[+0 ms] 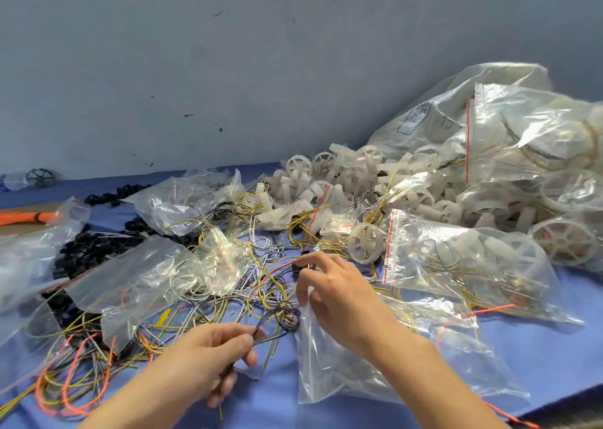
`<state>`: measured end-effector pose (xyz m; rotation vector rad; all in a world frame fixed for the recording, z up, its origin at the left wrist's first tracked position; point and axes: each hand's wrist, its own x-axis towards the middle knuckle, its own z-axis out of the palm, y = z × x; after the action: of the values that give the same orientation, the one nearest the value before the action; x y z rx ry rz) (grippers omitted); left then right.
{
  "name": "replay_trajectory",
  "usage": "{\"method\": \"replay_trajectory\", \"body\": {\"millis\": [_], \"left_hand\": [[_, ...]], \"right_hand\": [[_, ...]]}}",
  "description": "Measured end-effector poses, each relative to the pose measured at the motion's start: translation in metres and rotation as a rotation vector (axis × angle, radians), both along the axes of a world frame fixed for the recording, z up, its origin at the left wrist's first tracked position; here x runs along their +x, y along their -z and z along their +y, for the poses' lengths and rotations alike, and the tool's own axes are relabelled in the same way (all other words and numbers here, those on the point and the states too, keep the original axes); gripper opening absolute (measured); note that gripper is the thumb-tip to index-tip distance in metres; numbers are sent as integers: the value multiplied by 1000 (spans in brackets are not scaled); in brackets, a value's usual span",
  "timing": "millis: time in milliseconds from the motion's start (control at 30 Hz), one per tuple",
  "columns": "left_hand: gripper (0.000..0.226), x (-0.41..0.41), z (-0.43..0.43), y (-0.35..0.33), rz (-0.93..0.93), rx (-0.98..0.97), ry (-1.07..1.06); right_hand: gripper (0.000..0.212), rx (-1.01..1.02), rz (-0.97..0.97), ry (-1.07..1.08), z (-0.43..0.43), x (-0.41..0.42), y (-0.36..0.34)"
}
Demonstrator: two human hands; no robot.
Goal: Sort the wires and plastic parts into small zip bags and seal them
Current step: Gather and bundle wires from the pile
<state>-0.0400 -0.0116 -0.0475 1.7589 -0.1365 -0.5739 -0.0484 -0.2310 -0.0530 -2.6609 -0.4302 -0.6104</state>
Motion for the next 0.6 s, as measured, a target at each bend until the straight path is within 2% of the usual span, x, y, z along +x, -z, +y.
{"method": "replay_trajectory", "body": {"millis": [167,233,300,367,433,500,567,600], "left_hand": [[13,-9,-25,-11,-89,97,236],[13,-10,-39,-13,-158,122,277],[21,-12,-54,-14,-130,107,261],[27,-11,-66,-12,11,-41,222],[20,-8,-75,-13,103,-238,240],[21,-4,-81,-12,170,-382,301],[13,-3,-84,-6,193,-494,321],[13,-2,-83,-1,180,-515,265]], "right_hand": [[20,153,-124,31,12,-9,3],[21,181,-156,22,20,-12,2],[19,240,-172,23,24,-13,0],[22,305,-167,24,26,-12,-2],[27,366,-156,12,27,-11,-4],[30,450,-144,15,27,-12,-6],[30,519,-118,15,27,-13,-9],[32,533,-101,3,29,-15,-11]]}}
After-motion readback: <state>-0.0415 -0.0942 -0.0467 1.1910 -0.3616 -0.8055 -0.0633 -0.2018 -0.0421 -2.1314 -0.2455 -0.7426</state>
